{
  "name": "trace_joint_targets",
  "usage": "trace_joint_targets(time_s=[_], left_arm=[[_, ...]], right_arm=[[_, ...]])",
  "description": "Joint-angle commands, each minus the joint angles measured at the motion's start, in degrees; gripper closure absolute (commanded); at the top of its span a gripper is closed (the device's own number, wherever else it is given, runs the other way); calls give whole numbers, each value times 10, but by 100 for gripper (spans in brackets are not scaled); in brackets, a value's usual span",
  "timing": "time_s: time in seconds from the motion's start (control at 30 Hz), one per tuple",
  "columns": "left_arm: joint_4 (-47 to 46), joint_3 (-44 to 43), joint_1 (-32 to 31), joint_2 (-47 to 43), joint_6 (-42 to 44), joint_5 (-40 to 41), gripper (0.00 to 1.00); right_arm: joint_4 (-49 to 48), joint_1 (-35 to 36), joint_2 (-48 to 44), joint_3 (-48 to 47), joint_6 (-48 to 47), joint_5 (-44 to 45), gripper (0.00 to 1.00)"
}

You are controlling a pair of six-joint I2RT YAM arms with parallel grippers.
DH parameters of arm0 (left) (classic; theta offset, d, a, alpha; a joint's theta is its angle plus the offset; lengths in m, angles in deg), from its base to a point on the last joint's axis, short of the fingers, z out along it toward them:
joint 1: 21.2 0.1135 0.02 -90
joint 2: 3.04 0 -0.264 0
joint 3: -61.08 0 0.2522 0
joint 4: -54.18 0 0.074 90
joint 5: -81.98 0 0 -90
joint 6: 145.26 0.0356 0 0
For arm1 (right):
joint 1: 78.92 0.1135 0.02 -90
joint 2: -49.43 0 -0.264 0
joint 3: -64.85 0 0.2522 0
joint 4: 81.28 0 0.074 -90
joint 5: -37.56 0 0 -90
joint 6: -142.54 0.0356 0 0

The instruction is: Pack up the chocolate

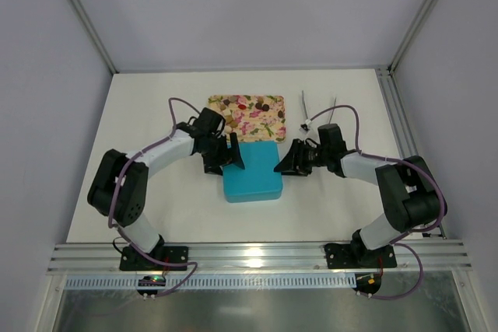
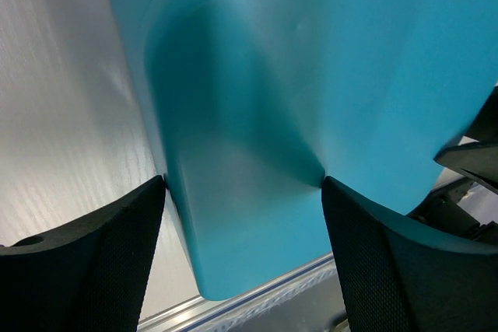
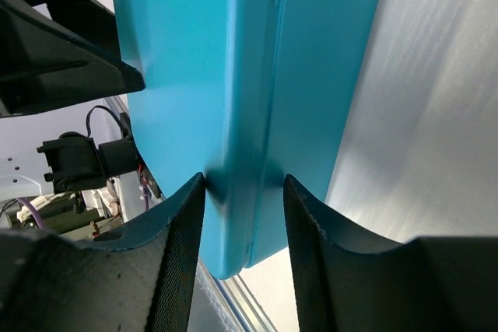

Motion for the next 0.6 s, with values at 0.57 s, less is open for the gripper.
trace_joint_targets(time_s=[0.57], left_arm=[[4,48,-46,15,-41,65,21]], right_arm=[[-104,35,-22,138,50,39,58]])
